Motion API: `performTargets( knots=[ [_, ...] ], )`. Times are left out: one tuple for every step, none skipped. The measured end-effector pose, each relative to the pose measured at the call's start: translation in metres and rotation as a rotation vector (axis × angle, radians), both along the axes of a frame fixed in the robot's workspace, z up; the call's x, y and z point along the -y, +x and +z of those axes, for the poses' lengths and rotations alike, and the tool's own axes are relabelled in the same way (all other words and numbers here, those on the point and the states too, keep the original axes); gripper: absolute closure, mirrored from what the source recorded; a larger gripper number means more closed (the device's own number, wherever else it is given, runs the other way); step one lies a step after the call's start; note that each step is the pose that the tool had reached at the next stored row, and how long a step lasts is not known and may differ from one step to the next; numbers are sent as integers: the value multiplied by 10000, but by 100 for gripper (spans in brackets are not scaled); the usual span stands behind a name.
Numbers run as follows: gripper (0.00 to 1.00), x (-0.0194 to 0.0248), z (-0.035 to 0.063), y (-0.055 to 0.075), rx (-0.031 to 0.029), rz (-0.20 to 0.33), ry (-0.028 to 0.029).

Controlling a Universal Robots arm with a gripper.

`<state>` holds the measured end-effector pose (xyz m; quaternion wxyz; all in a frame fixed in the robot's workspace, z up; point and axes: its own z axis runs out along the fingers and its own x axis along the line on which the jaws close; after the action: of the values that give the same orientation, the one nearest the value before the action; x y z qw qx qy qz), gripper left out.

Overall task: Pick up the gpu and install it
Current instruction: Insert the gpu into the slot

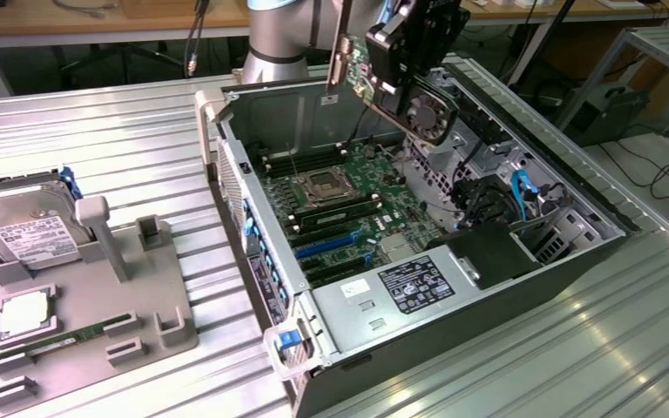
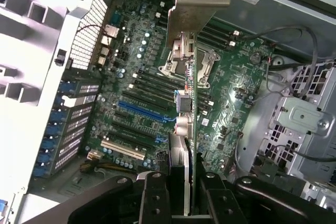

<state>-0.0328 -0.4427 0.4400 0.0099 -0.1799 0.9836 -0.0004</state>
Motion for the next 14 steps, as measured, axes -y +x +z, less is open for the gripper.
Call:
performTargets(
  knots=[
    [73, 0, 0, 0, 0, 81, 0],
    [73, 0, 0, 0, 0, 149, 0],
    [73, 0, 0, 1, 0, 218, 0],
    [73, 0, 0, 0, 0, 296, 0],
    [73, 0, 0, 0, 0, 366, 0],
    [73, 0, 0, 0, 0, 437, 0],
    [73, 0, 0, 0, 0, 510, 0],
    [73, 0, 0, 0, 0, 571, 0],
    [73, 0, 0, 0, 0, 641, 0],
    [73, 0, 0, 0, 0, 714, 0],
    [73, 0, 0, 0, 0, 774, 0],
    [73, 0, 0, 0, 0, 851, 0],
    [73, 0, 0, 0, 0, 956, 0],
    [73, 0, 0, 0, 0, 1037, 0]
  ],
)
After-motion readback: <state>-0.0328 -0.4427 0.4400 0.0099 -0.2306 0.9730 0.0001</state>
